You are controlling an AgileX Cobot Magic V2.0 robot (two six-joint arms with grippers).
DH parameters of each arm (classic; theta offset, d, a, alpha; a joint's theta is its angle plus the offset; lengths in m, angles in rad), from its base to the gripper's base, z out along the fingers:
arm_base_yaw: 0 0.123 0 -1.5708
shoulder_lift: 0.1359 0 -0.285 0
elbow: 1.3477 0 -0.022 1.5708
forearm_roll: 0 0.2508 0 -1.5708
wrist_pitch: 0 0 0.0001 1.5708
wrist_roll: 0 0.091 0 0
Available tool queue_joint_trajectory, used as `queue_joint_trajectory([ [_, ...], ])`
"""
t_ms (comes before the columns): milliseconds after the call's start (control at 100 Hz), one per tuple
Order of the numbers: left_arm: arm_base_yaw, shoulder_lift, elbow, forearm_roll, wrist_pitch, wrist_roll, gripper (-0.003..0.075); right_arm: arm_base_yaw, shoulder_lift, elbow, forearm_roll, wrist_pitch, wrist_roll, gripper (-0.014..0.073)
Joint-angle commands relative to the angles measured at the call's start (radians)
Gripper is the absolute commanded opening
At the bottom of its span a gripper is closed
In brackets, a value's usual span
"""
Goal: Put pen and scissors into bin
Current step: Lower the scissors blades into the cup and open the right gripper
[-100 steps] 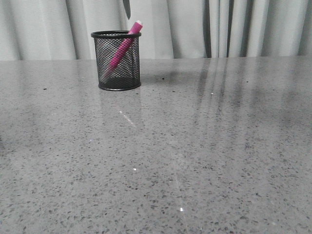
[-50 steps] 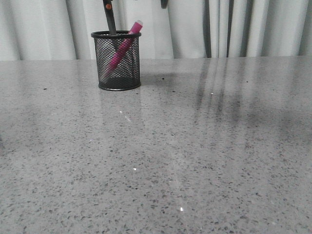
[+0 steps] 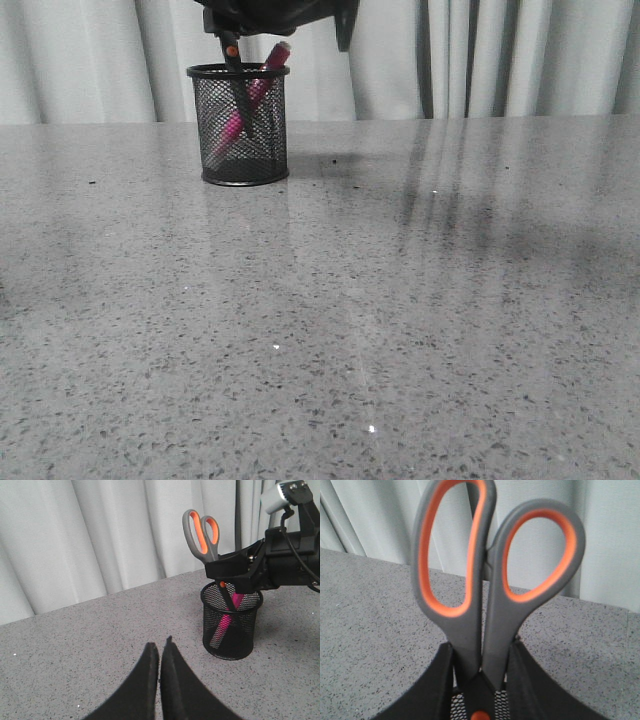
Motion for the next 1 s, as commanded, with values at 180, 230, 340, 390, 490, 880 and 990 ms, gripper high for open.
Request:
queue_joint_trajectory([
  [180,0.001,-0.007,-0.025,-0.037,-0.021,-0.010,-0.0019,0.003,-0.063,-0.026,-0.028,0.001,-0.014,-0.0076],
  [230,0.001,-0.007,-0.025,-0.037,-0.021,-0.010,-0.0019,0.003,-0.063,-0.022,-0.030,0.008,-0.014,-0.0076],
  [340,0.001,-0.007,-0.025,-0.037,-0.021,-0.010,-0.0019,0.003,-0.063,-0.020,-0.032,0.017,-0.014,-0.0076],
  [390,0.001,-0.007,-0.025,-0.037,-0.021,-0.010,-0.0019,0.003,-0.063,-0.020,-0.032,0.017,-0.014,-0.0076],
  [490,0.001,-0.007,-0.025,-0.037,-0.021,-0.010,-0.0019,0.003,-0.063,-0.020,-0.034,0.028,-0.014,-0.0076],
  [880,0.001,-0.007,-0.025,-0.037,-0.021,-0.010,-0.0019,-0.003,-0.069,-0.020,-0.078,0.063,-0.014,0.0335],
  [990,0.001,-0.007,-0.025,-0.037,-0.021,-0.010,-0.0019,-0.004,-0.071,-0.020,-0.078,0.061,-0.014,0.0414],
])
